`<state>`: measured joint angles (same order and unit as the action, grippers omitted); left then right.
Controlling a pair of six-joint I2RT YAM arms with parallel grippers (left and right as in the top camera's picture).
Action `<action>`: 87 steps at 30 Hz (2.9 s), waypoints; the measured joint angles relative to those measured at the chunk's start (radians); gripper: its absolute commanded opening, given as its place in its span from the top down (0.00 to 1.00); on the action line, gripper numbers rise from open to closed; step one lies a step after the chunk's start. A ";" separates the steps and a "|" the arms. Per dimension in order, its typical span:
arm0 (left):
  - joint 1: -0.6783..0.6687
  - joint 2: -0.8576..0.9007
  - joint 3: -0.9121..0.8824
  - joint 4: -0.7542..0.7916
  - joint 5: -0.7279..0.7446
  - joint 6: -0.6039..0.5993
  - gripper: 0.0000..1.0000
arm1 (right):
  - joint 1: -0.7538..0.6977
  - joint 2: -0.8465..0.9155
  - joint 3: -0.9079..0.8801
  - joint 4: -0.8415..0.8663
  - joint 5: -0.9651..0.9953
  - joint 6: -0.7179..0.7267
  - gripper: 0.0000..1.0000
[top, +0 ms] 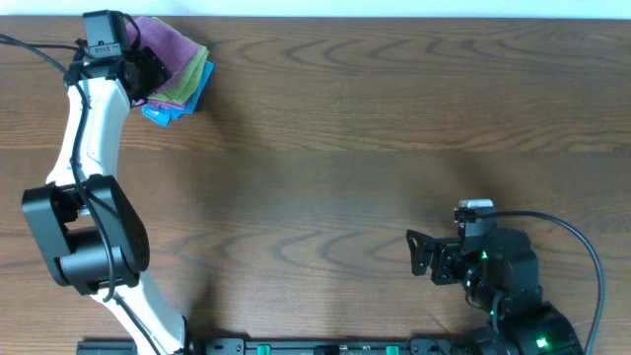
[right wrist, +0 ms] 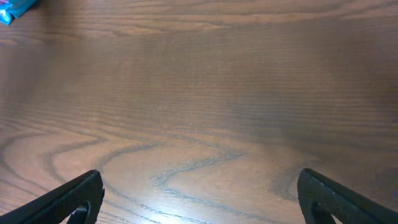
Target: Fold the cloth
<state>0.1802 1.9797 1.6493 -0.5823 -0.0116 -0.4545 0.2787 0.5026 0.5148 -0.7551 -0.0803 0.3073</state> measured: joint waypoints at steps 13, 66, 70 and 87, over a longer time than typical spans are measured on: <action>0.046 -0.002 0.000 -0.045 0.000 0.017 0.05 | 0.000 0.000 0.000 0.000 0.000 0.000 0.01; 0.047 -0.771 0.001 -0.741 0.083 0.359 0.05 | 0.000 0.000 0.000 0.000 0.000 0.000 0.01; 0.047 -0.871 -0.031 -0.750 0.106 0.374 0.05 | 0.000 0.000 0.000 0.000 0.000 0.000 0.01; -0.022 -1.404 -0.729 -0.390 0.256 0.437 0.05 | 0.000 0.000 -0.001 0.000 0.000 0.000 0.01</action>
<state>0.1581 0.5758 0.9207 -0.9726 0.2443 -0.0177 0.2787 0.5026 0.5140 -0.7555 -0.0807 0.3077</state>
